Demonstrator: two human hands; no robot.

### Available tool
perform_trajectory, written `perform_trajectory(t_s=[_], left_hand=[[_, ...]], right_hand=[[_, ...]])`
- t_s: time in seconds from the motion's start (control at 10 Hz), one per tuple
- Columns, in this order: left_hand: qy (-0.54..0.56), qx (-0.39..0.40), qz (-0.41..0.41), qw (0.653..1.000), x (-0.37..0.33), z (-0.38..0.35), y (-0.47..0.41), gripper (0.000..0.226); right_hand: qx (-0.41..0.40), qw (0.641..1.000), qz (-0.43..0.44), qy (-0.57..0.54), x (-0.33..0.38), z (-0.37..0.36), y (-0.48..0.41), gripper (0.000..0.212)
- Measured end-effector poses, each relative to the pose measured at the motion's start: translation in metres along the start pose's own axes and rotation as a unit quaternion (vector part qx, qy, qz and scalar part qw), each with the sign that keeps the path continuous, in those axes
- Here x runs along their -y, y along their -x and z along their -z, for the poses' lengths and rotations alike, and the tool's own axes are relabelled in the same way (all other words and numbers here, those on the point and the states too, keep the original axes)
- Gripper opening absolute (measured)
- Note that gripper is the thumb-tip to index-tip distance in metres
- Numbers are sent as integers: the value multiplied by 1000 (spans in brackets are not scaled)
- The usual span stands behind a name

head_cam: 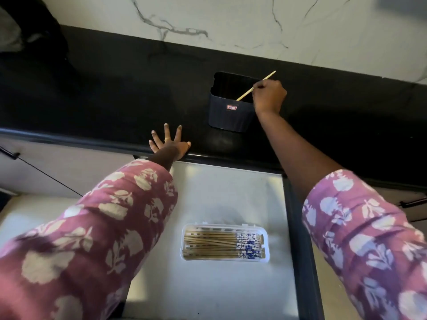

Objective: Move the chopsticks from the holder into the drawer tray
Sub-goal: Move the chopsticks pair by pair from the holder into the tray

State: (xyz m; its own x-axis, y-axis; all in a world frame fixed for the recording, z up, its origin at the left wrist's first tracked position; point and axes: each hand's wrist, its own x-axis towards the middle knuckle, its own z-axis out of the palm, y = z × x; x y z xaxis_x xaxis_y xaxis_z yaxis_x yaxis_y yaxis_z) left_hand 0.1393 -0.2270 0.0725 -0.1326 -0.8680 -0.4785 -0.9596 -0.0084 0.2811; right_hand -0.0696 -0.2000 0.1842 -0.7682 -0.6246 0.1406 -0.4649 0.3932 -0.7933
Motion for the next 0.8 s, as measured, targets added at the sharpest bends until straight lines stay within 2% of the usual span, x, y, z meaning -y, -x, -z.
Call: perform_trajectory(t_s=[0.1, 0.2, 0.3, 0.5, 0.6, 0.8], left_hand=[[1, 2, -1, 1000, 0, 0, -4, 65], [4, -1, 2, 1000, 1, -2, -7, 65], [2, -2, 3, 1000, 0, -2, -8, 66], [3, 1, 6, 1000, -1, -1, -8, 66], [3, 2, 6, 1000, -1, -1, -7, 66], [4, 2, 5, 1000, -1, -2, -7, 66]], right_hand=[[88, 986, -126, -63, 6, -19, -38, 5], [150, 962, -209, -87, 10, -34, -57, 11], [164, 952, -249, -74, 17, -37, -57, 30], [37, 977, -194, -79, 20, -41, -54, 33], [-28, 986, -141, -90, 25, -30, -50, 27], [-84, 991, -9, -106, 33, 3, -43, 31]])
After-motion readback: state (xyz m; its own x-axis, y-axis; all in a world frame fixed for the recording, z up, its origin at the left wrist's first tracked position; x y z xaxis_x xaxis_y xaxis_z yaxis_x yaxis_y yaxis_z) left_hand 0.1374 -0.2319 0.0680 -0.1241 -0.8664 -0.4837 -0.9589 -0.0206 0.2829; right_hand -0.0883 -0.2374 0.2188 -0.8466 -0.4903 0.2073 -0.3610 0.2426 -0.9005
